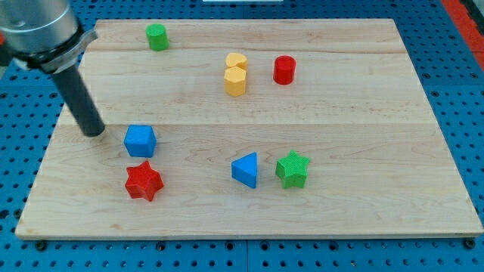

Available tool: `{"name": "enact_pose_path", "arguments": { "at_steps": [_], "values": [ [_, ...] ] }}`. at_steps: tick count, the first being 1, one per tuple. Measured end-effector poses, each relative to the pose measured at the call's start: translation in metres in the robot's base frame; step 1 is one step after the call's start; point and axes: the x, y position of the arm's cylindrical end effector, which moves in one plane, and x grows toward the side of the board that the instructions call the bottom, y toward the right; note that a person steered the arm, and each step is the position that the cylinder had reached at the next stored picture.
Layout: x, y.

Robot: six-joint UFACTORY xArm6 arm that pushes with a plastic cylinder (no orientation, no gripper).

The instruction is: Push the blue cube towards top right

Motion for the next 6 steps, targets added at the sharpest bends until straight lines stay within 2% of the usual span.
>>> {"name": "enact_pose_path", "arguments": {
  "at_steps": [1,2,3,5,6],
  "values": [
    [0.019,0.009],
    [0.017,0.123],
    [0.001,0.209],
    [-0.044,0.179],
    [-0.044,0.248]
  ]
}}
